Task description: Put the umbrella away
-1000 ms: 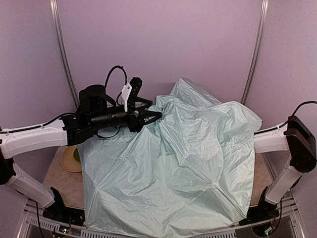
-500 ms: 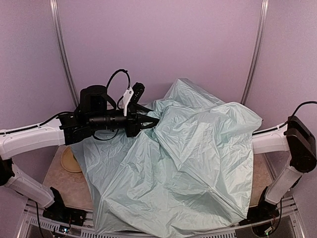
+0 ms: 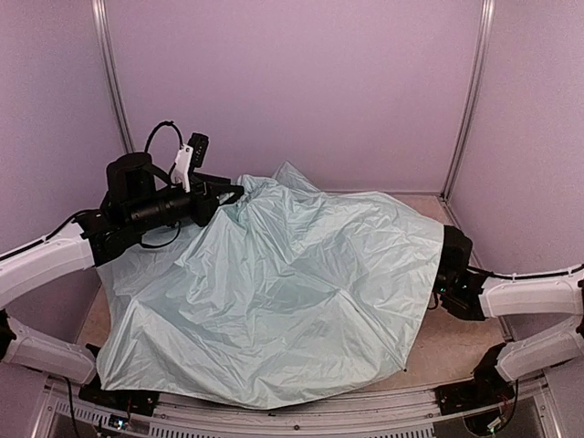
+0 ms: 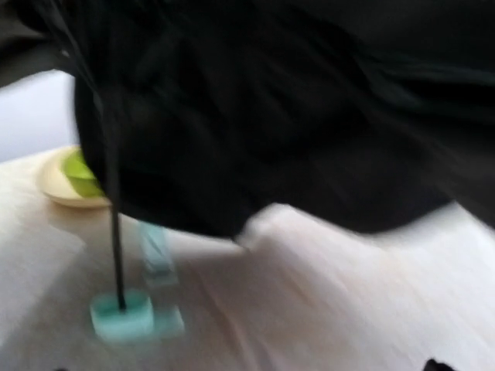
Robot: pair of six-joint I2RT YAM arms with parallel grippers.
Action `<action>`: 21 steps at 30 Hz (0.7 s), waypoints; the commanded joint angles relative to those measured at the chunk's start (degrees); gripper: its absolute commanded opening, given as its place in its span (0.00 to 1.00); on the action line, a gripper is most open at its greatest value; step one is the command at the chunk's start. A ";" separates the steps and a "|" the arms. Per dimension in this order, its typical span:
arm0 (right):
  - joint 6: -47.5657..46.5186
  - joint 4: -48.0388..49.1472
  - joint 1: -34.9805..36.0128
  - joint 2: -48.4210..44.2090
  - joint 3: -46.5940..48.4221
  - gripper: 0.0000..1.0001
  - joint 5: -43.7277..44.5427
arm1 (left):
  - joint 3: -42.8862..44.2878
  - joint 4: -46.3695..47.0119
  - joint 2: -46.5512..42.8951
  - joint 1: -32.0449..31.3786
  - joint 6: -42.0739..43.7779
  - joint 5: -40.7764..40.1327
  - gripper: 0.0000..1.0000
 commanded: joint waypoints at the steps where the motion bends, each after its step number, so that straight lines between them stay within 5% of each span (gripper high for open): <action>1: 0.76 -7.61 -5.11 -11.63 -5.80 1.00 5.50 | 0.31 6.40 -3.03 1.85 0.46 -3.27 0.00; 9: -3.95 -21.79 -14.65 -42.20 -9.14 1.00 15.51 | 0.44 5.93 -2.86 3.47 2.22 -1.78 0.00; 15: -9.28 -30.06 -15.24 -49.91 -2.00 1.00 28.53 | 0.37 5.96 -2.16 3.42 2.55 -0.32 0.00; 21: -14.08 -36.70 -15.20 -39.64 9.97 0.99 9.10 | 0.83 6.58 -1.43 0.65 4.79 4.72 0.00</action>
